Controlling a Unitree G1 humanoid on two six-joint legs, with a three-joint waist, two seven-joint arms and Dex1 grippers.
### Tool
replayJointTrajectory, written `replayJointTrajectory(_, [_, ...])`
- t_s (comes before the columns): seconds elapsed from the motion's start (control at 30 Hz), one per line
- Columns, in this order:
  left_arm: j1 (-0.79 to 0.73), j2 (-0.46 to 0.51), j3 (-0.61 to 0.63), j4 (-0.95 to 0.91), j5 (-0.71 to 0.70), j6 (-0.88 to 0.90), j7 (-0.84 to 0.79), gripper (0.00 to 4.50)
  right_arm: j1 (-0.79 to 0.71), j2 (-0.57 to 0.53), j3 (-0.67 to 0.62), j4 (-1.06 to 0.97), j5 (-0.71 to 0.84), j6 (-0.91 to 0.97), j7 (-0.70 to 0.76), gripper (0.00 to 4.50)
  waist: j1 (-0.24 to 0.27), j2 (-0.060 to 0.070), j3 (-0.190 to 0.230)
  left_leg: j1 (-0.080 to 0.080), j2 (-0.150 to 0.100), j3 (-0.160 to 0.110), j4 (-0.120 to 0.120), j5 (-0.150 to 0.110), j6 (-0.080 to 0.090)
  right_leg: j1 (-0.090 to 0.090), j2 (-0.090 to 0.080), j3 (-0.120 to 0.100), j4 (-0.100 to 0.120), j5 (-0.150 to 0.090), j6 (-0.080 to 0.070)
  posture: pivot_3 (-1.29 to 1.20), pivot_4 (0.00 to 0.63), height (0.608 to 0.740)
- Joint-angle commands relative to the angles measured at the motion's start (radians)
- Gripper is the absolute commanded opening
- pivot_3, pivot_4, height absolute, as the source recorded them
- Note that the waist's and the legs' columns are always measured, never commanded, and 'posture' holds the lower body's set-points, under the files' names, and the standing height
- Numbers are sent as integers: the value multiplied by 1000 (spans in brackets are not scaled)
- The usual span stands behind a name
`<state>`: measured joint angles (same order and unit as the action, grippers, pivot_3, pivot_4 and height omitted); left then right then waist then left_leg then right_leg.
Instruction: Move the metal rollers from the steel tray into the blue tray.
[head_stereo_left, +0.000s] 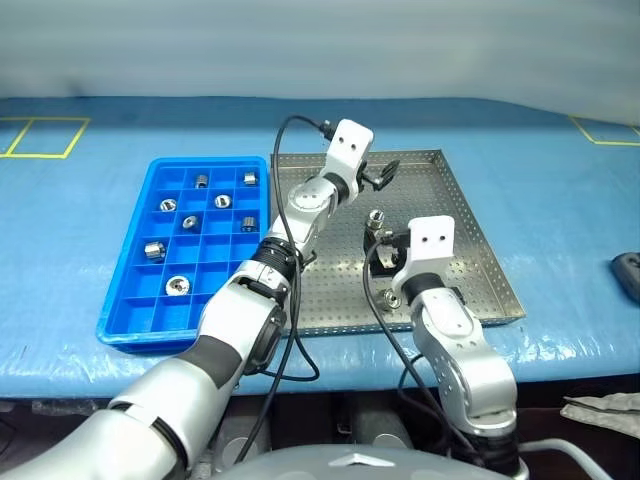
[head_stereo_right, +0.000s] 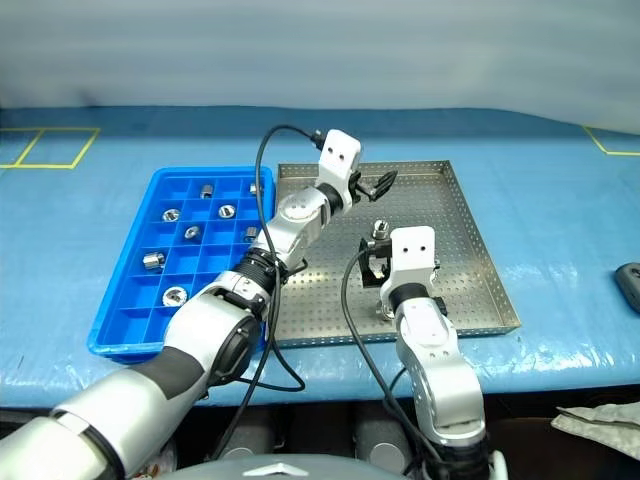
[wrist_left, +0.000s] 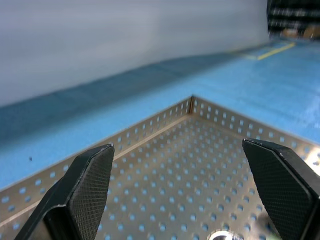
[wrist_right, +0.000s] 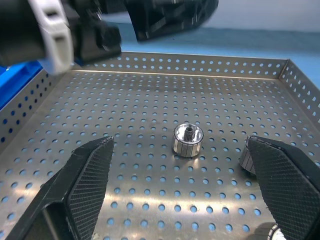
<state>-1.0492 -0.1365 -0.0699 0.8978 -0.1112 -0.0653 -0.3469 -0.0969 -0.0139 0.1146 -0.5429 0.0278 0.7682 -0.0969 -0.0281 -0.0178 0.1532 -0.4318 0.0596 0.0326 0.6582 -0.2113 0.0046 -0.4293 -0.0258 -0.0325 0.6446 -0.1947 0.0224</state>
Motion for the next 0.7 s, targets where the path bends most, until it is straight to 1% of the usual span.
replayJointTrajectory(0.03, [103,-3,-10,-266,-22,63,-23,4473,-90,22,-49,108,-35,1,-54,4500,4,0,0,1,0,1,-1,0,0,0,0,1,0,0,0,39,150,740])
replayJointTrajectory(0.1, [187,44,-8,-458,-36,131,-24,4473,-158,38,-82,203,-44,-20,-85,4500,8,0,0,1,0,1,-2,0,0,0,1,1,0,0,1,61,150,740])
replayJointTrajectory(0.17, [252,75,-10,-594,-35,181,-20,4473,-201,47,-102,265,-49,-33,-102,4500,14,0,0,1,1,1,-2,0,0,-1,1,2,1,0,1,83,150,740])
replayJointTrajectory(0.23, [302,99,-12,-686,-35,213,-21,4473,-231,55,-118,305,-51,-43,-111,4500,20,1,0,1,1,0,-3,0,0,-1,2,1,1,0,0,83,150,740])
replayJointTrajectory(0.4, [483,185,-6,-973,-73,356,-43,4473,-316,66,-182,425,-11,-78,-91,4500,32,1,0,2,1,1,-2,0,0,0,2,2,1,1,1,129,150,740])
replayJointTrajectory(0.53, [589,266,-34,-1136,-147,510,-118,4473,-362,53,-202,497,-5,-96,-81,4500,47,1,0,2,1,1,-1,0,0,0,2,2,1,1,1,138,150,740])
replayJointTrajectory(0.7, [664,331,-46,-1247,-187,635,-131,4473,-412,39,-225,593,-5,-133,-81,4500,57,1,0,2,1,1,0,1,0,0,1,2,1,0,0,141,150,740])
